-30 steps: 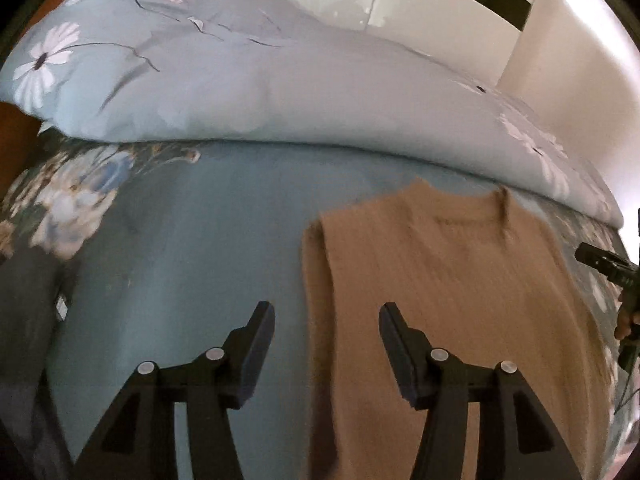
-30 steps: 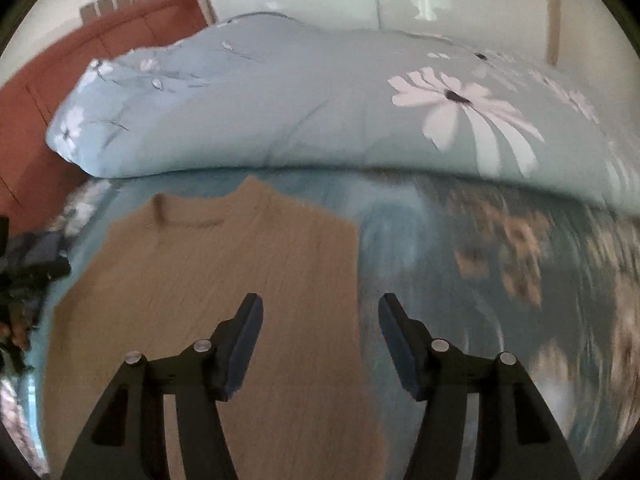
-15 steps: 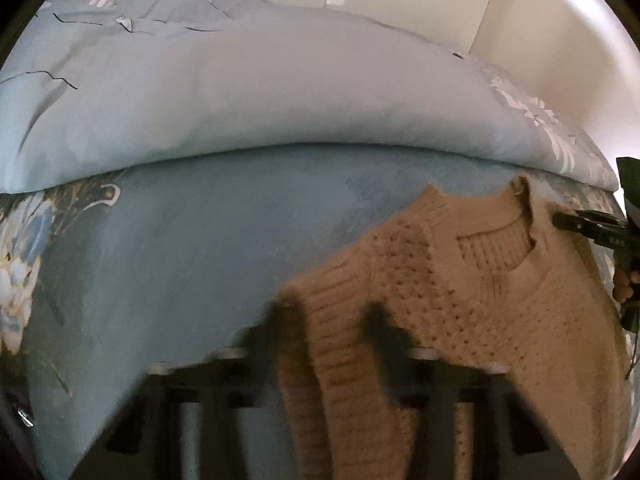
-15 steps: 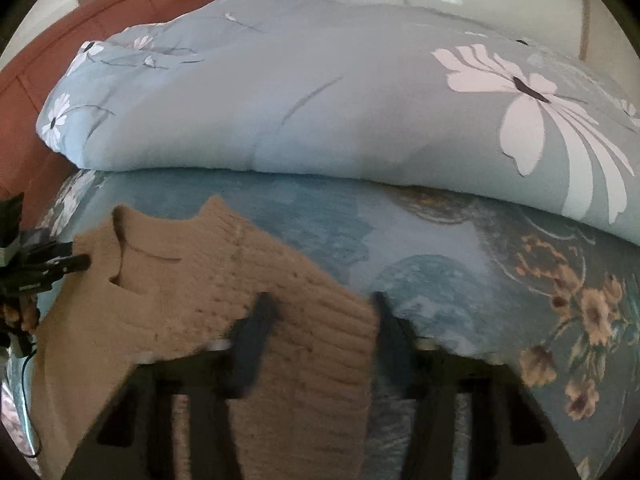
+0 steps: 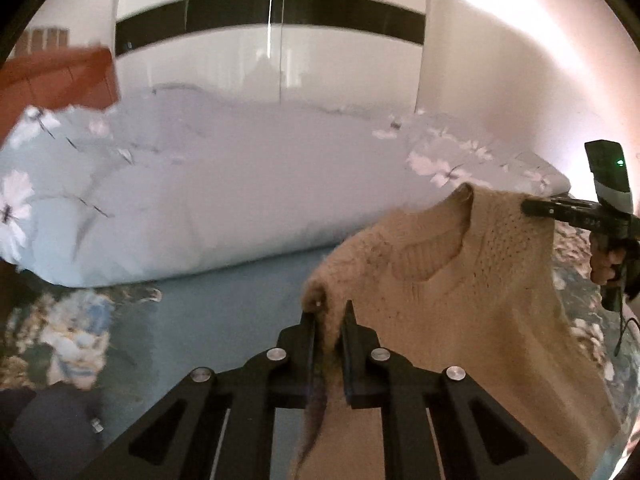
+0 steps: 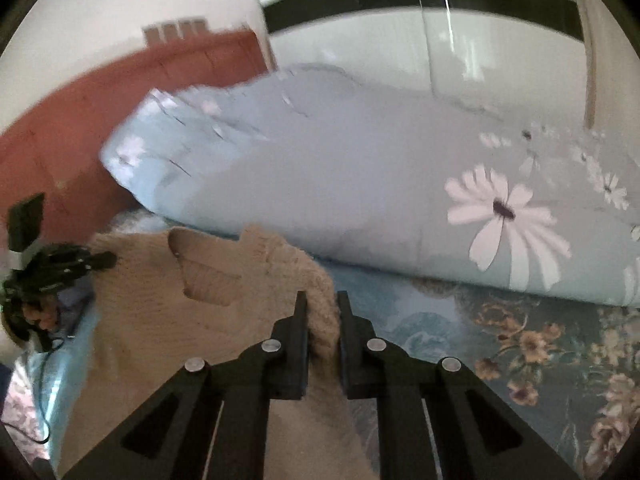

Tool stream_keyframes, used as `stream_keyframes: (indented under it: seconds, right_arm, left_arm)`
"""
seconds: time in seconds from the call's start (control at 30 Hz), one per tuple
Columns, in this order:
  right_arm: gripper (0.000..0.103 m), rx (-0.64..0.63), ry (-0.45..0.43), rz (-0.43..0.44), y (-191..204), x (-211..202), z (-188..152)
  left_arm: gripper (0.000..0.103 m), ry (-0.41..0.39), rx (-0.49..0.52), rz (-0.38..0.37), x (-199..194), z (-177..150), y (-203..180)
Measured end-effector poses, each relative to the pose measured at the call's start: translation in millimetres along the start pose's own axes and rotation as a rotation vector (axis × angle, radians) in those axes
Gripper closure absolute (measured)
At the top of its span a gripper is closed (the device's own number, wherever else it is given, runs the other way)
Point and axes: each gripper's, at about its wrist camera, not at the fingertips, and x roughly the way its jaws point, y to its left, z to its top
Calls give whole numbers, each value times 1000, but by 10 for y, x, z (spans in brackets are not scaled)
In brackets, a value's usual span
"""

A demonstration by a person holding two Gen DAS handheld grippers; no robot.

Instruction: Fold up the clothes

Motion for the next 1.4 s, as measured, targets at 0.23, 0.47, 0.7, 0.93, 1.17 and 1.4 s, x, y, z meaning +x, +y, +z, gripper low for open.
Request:
stream_keyframes:
  seconds: [0.23, 0.47, 0.7, 0.93, 1.17, 1.4]
  right_arm:
    - [91, -44, -125, 70, 462, -1009, -409]
    - [91, -63, -50, 67, 741, -1524, -1276]
    - [91, -60, 58, 56, 883, -1631, -1999]
    - [90, -21, 131, 41, 944, -1649, -2554]
    - [84, -25, 208, 18, 954, -1675, -2839]
    - [72, 81, 188, -6, 750, -1916, -2920]
  left_arm:
    - [91, -79, 37, 5, -843, -430, -411]
    - [91, -84, -60, -24, -1229, -1218, -754]
    - [91, 14, -30, 14, -1375, -1915, -1131]
    - [87, 120, -136, 39, -1401, -2369, -1162]
    - [82, 163, -372, -56, -1504, -2692, -1029]
    - [73, 62, -536, -80, -1820, -2738, -910]
